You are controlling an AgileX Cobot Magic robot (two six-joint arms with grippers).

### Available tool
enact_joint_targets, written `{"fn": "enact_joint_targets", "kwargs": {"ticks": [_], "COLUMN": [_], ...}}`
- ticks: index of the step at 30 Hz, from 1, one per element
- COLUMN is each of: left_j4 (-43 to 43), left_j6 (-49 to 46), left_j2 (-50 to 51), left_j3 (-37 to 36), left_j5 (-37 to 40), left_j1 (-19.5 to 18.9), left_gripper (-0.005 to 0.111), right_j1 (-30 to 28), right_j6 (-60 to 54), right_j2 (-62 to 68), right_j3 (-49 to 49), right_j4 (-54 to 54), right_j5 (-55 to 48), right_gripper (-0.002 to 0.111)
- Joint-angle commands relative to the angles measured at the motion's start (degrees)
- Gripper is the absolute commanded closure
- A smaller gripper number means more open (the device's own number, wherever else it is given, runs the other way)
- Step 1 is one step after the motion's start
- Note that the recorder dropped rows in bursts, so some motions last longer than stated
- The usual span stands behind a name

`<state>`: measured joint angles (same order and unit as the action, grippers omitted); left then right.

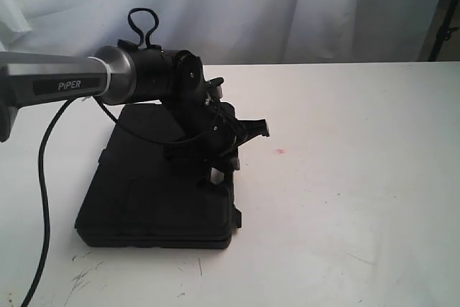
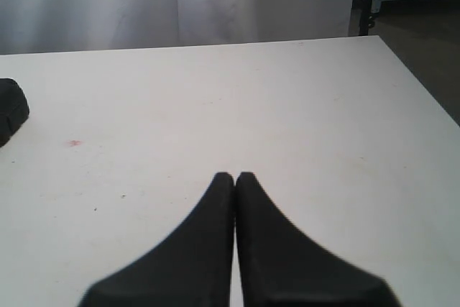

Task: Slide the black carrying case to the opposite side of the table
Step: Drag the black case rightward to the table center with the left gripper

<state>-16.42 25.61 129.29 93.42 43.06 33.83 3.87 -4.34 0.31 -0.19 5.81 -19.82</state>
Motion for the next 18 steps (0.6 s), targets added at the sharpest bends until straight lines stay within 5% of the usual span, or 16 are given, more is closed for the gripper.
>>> {"fn": "enact_joint_targets", "kwargs": {"ticks": [1,18], "left_j4": [-3.2,-5.7], "left_j6": [1.3,1.3], "left_j2": [-0.1,0.1], "left_j3": [0.3,0.3], "left_j5": [-2.8,-8.7], "left_j1": [1.3,4.3], "left_gripper": [0.107,0.107], "right_j1": [-0.5,-0.5], "right_j6": [0.1,0.1], "right_j2": [-0.3,-0.3], "right_j3": [0.2,0.2], "right_j4": [-0.2,-0.2], "right_j5": [0.0,0.0], "right_gripper": [0.108,0.108]}}
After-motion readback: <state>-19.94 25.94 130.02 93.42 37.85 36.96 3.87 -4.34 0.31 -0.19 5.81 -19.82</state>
